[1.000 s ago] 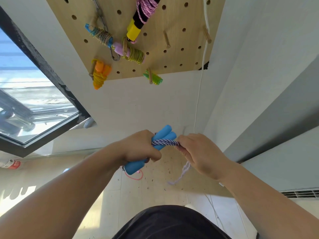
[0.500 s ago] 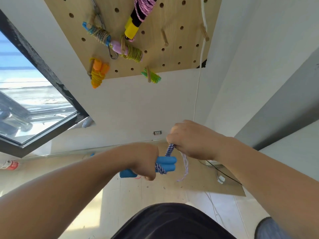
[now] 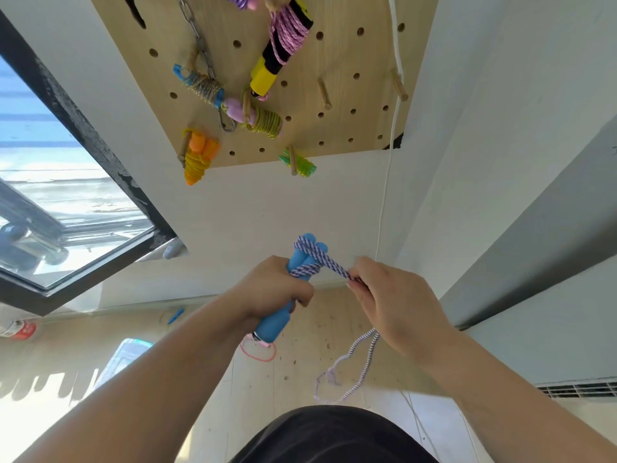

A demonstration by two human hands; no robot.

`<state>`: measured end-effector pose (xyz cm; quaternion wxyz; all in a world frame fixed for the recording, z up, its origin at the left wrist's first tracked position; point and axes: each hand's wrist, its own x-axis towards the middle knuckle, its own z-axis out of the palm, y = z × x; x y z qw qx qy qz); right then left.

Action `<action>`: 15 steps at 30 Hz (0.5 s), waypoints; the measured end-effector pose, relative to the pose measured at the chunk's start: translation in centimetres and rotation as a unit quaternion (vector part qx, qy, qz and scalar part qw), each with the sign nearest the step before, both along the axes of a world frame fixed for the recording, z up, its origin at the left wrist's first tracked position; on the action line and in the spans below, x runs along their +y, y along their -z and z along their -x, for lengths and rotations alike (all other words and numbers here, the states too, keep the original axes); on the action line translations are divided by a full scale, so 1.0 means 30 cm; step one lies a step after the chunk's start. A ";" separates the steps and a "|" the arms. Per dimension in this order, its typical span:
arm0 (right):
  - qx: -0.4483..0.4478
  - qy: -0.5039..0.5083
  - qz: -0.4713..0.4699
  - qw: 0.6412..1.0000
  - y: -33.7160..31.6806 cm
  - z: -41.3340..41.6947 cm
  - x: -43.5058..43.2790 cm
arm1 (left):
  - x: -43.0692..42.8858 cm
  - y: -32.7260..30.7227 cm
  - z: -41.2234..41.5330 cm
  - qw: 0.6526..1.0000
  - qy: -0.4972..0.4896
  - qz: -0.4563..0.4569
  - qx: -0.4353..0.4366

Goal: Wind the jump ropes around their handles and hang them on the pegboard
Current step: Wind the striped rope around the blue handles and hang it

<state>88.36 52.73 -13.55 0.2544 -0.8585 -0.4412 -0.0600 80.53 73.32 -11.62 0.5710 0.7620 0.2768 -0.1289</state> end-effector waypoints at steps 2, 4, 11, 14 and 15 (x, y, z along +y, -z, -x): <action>0.054 0.011 -0.040 0.998 0.020 0.006 -0.005 | -0.025 -0.035 0.008 0.993 -0.011 0.115 -0.018; 0.191 0.010 -0.080 0.978 0.036 0.003 -0.021 | -0.030 -0.064 0.014 0.983 0.001 0.183 -0.033; 0.030 -0.055 0.024 0.998 0.068 -0.045 -0.044 | -0.023 -0.118 0.043 0.946 0.178 0.269 -0.017; 0.058 -0.075 0.098 0.991 0.085 -0.071 -0.010 | -0.063 -0.159 0.037 0.934 0.319 0.160 0.024; 0.062 -0.088 0.131 0.985 0.086 -0.083 0.005 | -0.084 -0.164 0.032 0.927 0.363 0.089 0.042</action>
